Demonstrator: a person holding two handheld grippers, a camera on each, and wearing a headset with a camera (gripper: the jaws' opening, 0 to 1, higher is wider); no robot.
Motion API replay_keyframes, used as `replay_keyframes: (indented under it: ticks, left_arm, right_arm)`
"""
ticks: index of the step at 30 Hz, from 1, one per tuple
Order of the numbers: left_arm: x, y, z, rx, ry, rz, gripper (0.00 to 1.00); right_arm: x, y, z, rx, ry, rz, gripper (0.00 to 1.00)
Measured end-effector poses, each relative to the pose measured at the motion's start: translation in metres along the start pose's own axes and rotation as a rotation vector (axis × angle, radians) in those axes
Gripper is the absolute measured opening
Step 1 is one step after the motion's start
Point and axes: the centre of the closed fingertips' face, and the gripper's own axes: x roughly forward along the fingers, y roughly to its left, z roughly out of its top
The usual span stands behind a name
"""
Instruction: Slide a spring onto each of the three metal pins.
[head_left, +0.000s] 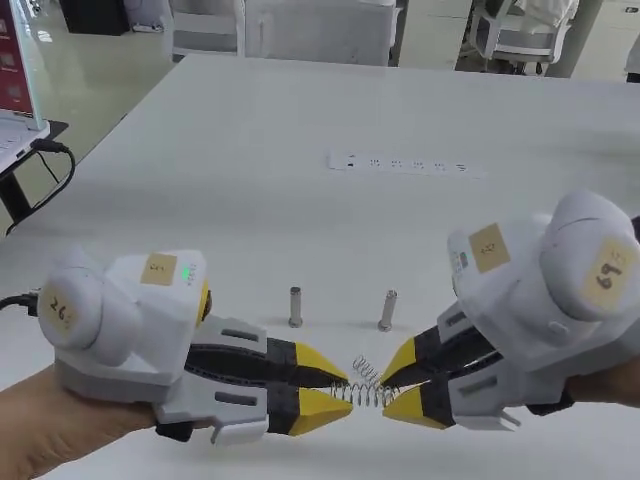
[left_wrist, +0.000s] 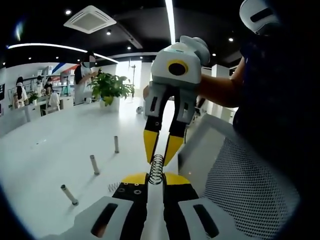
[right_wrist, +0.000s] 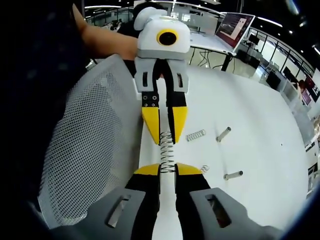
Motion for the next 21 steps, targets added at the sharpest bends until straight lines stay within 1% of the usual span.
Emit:
replay_keyframes:
  ticks: [4, 9, 12, 14, 17, 21]
  left_arm:
    - [0.001, -0.001, -0.001, 0.004, 0.003, -0.007, 0.03]
    - [0.001, -0.001, 0.000, 0.015, 0.005, -0.005, 0.03]
    - [0.000, 0.000, 0.000, 0.023, 0.009, 0.000, 0.03]
    - [0.000, 0.000, -0.001, 0.026, 0.013, 0.000, 0.03]
    - [0.001, -0.002, -0.005, 0.036, 0.030, 0.000, 0.03]
    - [0.002, -0.002, -0.005, 0.041, 0.029, 0.001, 0.02]
  right_arm:
    - [-0.002, 0.001, 0.000, 0.002, 0.004, 0.007, 0.08]
    - [-0.011, -0.001, 0.006, 0.032, -0.020, 0.007, 0.07]
    - [-0.014, -0.002, 0.012, 0.069, -0.041, 0.007, 0.07]
    - [-0.015, -0.001, 0.015, 0.071, -0.050, 0.009, 0.07]
    - [-0.018, 0.001, 0.024, 0.085, -0.084, 0.014, 0.07]
    - [-0.020, 0.001, 0.034, 0.083, -0.104, 0.006, 0.07]
